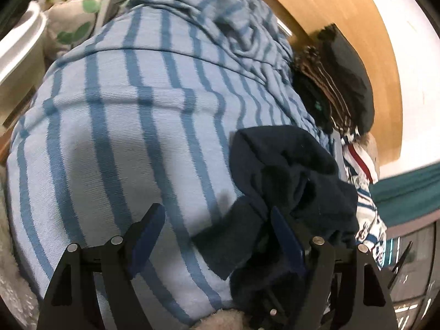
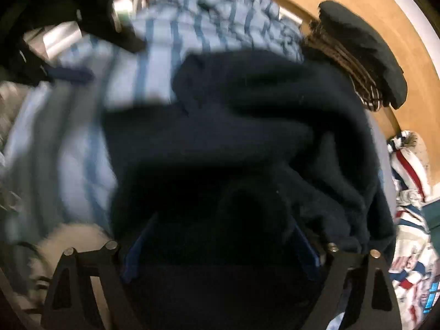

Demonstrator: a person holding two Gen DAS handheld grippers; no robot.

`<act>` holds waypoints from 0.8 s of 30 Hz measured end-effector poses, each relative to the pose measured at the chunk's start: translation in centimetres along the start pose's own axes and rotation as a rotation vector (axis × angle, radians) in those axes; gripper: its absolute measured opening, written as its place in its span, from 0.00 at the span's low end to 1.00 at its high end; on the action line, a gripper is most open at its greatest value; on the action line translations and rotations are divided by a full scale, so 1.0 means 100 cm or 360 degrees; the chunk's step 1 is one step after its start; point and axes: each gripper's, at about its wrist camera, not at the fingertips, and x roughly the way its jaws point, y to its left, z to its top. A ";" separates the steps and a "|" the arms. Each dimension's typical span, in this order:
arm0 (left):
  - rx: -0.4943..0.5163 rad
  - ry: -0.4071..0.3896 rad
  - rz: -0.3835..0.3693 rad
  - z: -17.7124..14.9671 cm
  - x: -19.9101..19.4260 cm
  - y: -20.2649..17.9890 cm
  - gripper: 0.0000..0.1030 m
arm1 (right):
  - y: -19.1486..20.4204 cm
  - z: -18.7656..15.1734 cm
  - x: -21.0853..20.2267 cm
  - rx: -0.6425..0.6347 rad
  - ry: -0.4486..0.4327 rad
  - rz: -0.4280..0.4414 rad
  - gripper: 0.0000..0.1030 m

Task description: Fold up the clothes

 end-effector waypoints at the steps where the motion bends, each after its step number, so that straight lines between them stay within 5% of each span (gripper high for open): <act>1: -0.0012 0.0001 -0.0009 0.000 0.000 0.001 0.77 | -0.005 0.000 -0.002 0.0044 -0.0025 -0.0001 0.84; 5: -0.0036 0.0027 -0.0041 -0.001 0.003 0.003 0.77 | -0.066 -0.003 -0.017 0.0488 -0.0094 -0.0222 0.48; 6: -0.0026 0.0037 -0.0048 -0.001 0.004 0.001 0.77 | -0.084 -0.006 -0.020 0.0622 -0.0098 -0.0301 0.45; 9: 0.0012 0.0080 -0.0072 -0.004 0.009 -0.005 0.77 | -0.150 -0.039 -0.016 0.1144 -0.0024 -0.0403 0.54; 14: -0.0018 0.0142 -0.0052 -0.008 0.023 -0.010 0.77 | -0.206 -0.119 -0.008 0.1785 0.0117 -0.0563 0.76; 16: -0.0033 0.0174 -0.0050 -0.010 0.028 -0.009 0.77 | -0.218 -0.161 -0.004 0.2045 0.0230 -0.0585 0.78; 18: -0.0046 0.0197 -0.0049 -0.012 0.033 -0.008 0.77 | -0.221 -0.193 0.005 0.2254 0.0329 -0.0449 0.78; 20: -0.0053 0.0206 -0.0043 -0.011 0.035 -0.008 0.77 | -0.219 -0.209 0.001 0.2405 0.0235 -0.0312 0.76; 24: -0.0048 0.0214 -0.0032 -0.011 0.037 -0.008 0.77 | -0.220 -0.180 -0.030 0.2264 -0.0032 -0.0294 0.74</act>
